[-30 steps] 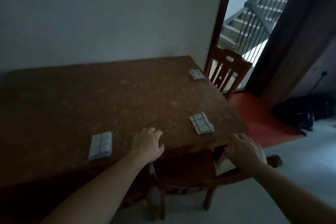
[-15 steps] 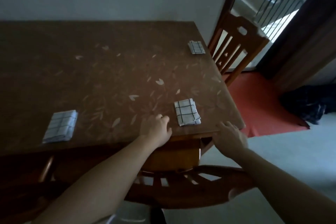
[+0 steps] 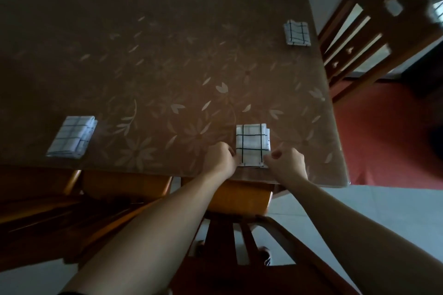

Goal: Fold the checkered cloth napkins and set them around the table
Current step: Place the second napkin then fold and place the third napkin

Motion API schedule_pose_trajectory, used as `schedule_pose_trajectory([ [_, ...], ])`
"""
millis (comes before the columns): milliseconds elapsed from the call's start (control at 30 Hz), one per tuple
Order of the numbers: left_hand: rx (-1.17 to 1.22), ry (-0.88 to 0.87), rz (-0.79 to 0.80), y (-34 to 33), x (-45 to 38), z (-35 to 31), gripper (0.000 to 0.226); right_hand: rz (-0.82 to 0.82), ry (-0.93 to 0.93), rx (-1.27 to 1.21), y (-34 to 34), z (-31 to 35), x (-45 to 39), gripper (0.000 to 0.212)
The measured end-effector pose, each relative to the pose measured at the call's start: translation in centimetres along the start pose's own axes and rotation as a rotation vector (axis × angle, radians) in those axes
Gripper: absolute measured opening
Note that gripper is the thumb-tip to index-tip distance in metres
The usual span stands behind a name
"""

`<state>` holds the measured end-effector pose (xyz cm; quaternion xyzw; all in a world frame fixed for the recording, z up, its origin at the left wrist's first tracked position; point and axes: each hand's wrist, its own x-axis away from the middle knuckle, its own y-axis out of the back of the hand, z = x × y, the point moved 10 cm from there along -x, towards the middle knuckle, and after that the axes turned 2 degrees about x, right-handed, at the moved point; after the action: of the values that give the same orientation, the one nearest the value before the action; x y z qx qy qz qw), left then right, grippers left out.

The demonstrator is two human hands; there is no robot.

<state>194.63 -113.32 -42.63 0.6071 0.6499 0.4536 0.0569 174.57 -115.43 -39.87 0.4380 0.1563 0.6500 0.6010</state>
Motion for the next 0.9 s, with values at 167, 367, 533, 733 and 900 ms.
schedule_pose_trajectory([
  [167, 0.025, 0.029, -0.023, 0.5, -0.5, 0.9, 0.018, 0.017, 0.036, 0.010, -0.6, 0.1, -0.6, 0.016],
  [367, 0.030, 0.063, -0.040, 3.1, -0.2, 4.2, 0.017, 0.085, 0.112, 0.011, -3.8, 2.7, 0.3, 0.014],
  [533, 0.025, 0.045, -0.071, 4.8, 0.1, 5.6, 0.018, 0.122, 0.137, -0.006, -5.5, 4.3, 1.1, 0.011],
  [733, -0.008, -0.034, -0.064, 4.4, 0.5, 4.4, 0.018, 0.085, 0.119, 0.020, -4.9, 3.6, 1.3, 0.013],
  [900, -0.133, -0.126, -0.043, 5.8, 1.2, 2.0, 0.022, 0.071, 0.134, 0.060, -2.5, 4.5, 2.0, 0.017],
])
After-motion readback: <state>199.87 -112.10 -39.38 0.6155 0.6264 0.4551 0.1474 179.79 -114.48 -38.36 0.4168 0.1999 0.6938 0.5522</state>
